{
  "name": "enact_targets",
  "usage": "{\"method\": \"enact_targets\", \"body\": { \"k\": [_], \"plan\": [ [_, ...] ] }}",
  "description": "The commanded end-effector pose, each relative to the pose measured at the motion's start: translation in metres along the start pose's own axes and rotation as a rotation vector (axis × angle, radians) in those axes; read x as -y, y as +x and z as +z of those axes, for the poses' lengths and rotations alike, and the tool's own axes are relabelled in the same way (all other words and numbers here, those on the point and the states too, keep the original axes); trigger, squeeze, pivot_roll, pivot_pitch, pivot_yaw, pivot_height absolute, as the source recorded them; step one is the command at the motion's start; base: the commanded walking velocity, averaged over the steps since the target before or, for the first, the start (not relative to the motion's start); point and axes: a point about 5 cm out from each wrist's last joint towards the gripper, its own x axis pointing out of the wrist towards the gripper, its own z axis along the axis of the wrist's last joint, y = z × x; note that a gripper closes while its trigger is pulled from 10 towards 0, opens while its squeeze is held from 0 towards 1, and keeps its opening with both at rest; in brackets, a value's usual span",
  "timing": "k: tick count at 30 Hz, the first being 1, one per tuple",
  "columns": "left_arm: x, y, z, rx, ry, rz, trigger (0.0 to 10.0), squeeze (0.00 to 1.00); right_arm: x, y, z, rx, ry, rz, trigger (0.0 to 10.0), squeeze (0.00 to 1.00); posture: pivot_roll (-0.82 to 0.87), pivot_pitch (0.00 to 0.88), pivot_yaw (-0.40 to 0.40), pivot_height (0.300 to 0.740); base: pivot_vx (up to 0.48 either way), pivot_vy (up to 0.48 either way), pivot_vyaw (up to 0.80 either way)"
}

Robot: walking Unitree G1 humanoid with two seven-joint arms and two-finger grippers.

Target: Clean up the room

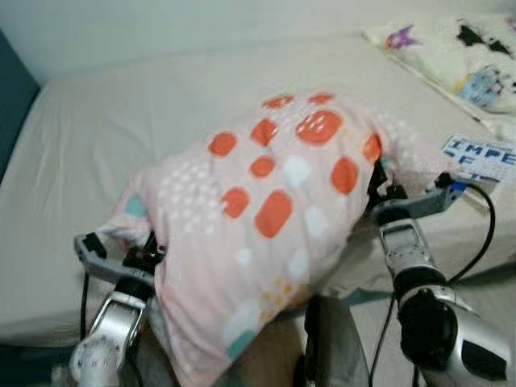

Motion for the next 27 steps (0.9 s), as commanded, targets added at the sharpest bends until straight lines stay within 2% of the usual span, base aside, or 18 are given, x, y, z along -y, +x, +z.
{"method": "enact_targets", "body": {
  "k": [1,4,5,7,8,9,10,11,12,13,14,15,16,17,20,25,26,27],
  "plan": [
    [0.024,0.005,-0.028,-0.133,-0.079,-0.100,0.0,0.00,-0.021,0.007,-0.022,-0.074,0.079,0.087,10.0,0.00,0.18,0.420,-0.042,0.550,0.000,0.000,0.00],
    [0.031,0.005,-0.031,-0.144,-0.091,-0.125,0.0,0.00,-0.029,0.011,-0.023,-0.073,0.098,0.117,10.0,0.00,0.19,0.422,-0.043,0.550,0.000,0.000,0.00],
    [0.040,0.003,-0.034,-0.158,-0.108,-0.145,0.0,0.00,-0.041,0.016,-0.024,-0.073,0.123,0.160,10.0,0.00,0.20,0.429,-0.049,0.550,0.000,0.000,0.00],
    [0.051,0.000,-0.042,-0.176,-0.135,-0.165,0.0,0.00,-0.078,0.029,-0.030,-0.089,0.175,0.294,10.0,0.00,0.21,0.435,-0.057,0.550,0.000,0.000,0.00],
    [0.051,0.000,-0.042,-0.176,-0.135,-0.165,0.0,0.00,-0.078,0.029,-0.030,-0.089,0.175,0.294,10.0,0.00,0.21,0.435,-0.057,0.550,0.000,0.000,0.00],
    [0.054,-0.003,-0.047,-0.188,-0.147,-0.161,0.0,0.00,-0.101,0.034,-0.034,-0.102,0.206,0.376,10.0,0.00,0.21,0.435,-0.057,0.550,0.000,0.000,0.00],
    [0.056,-0.005,-0.049,-0.195,-0.154,-0.156,0.0,0.00,-0.116,0.037,-0.036,-0.111,0.225,0.427,10.0,0.00,0.22,0.435,-0.062,0.550,0.000,0.000,0.00],
    [0.056,-0.005,-0.049,-0.195,-0.154,-0.156,0.0,0.00,-0.116,0.037,-0.036,-0.111,0.225,0.427,10.0,0.00,0.22,0.435,-0.062,0.550,0.000,0.000,0.00],
    [0.058,-0.008,-0.052,-0.197,-0.171,-0.144,0.0,0.00,-0.133,0.040,-0.038,-0.122,0.241,0.491,10.0,0.00,0.22,0.435,-0.062,0.550,0.000,0.000,0.00],
    [0.058,-0.008,-0.052,-0.197,-0.171,-0.144,0.0,0.00,-0.133,0.040,-0.038,-0.122,0.241,0.491,10.0,0.00,0.22,0.435,-0.062,0.550,0.000,0.000,0.00],
    [0.060,-0.010,-0.053,-0.198,-0.183,-0.136,0.0,0.00,-0.147,0.041,-0.040,-0.129,0.251,0.542,10.0,0.00,0.23,0.434,-0.074,0.550,0.000,0.000,0.00],
    [0.060,-0.010,-0.053,-0.198,-0.183,-0.136,0.0,0.00,-0.147,0.041,-0.040,-0.129,0.251,0.542,10.0,0.00,0.23,0.434,-0.074,0.550,0.000,0.000,0.00],
    [0.061,-0.012,-0.055,-0.196,-0.192,-0.131,0.0,0.00,-0.163,0.042,-0.040,-0.133,0.270,0.608,10.0,0.00,0.23,0.434,-0.074,0.550,0.000,0.000,0.00],
    [0.061,-0.012,-0.055,-0.196,-0.192,-0.131,0.0,0.00,-0.163,0.042,-0.040,-0.133,0.270,0.608,10.0,0.00,0.23,0.434,-0.074,0.550,0.000,0.000,0.00],
    [0.063,-0.016,-0.056,-0.191,-0.225,-0.111,0.0,0.00,-0.210,0.042,-0.033,-0.130,0.341,0.851,10.0,0.00,0.22,0.433,-0.079,0.550,0.000,0.000,0.00],
    [0.064,-0.015,-0.058,-0.193,-0.241,-0.112,0.0,0.00,-0.222,0.037,-0.032,-0.154,0.343,0.990,10.0,0.00,0.21,0.433,-0.083,0.550,0.000,0.000,0.00],
    [0.066,-0.014,-0.059,-0.195,-0.250,-0.116,0.0,0.00,-0.219,0.035,-0.034,-0.170,0.333,1.026,10.0,0.00,0.20,0.431,-0.081,0.550,0.000,0.000,0.00],
    [0.066,-0.014,-0.062,-0.199,-0.260,-0.116,0.0,0.00,-0.208,0.033,-0.038,-0.195,0.293,1.008,10.0,0.00,0.18,0.428,-0.081,0.550,0.000,0.000,0.00]
  ]
}}
